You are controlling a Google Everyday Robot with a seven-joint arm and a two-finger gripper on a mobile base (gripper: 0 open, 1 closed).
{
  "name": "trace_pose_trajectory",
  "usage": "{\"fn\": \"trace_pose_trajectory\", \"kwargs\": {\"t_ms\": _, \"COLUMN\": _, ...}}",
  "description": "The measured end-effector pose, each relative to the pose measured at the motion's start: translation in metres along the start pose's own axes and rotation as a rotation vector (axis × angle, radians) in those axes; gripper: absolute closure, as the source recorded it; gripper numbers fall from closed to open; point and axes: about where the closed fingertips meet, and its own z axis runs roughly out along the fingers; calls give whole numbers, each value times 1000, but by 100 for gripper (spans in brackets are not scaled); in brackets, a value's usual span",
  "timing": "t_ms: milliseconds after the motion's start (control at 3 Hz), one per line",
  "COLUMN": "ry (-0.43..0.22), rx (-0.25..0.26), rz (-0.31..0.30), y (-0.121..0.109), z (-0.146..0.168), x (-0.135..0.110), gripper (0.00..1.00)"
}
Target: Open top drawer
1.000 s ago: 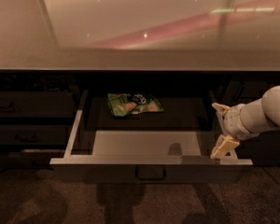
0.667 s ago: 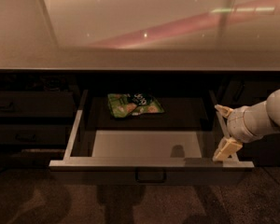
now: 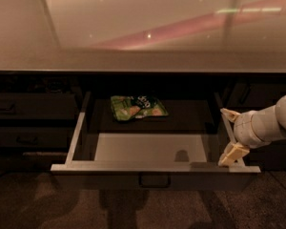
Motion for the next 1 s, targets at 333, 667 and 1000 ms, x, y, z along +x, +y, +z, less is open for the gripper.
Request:
{"fn": "trace_pose_trajectory", "kwargs": {"t_ms": 333, "ry": -20, "rx": -1, "rz": -4, "y": 3, "z": 0, "x": -5, "gripper": 0}}
{"fn": "trace_pose_trajectory", "kwargs": {"t_ms": 667, "ry": -41, "rx": 2, "rz": -14, "y": 7, "z": 1, "x": -10, "gripper": 0}}
{"fn": "trace_pose_trajectory", "kwargs": {"t_ms": 1000, "ry": -73, "rx": 8, "rz": -34, "y": 14, "z": 1, "x": -18, "gripper": 0}}
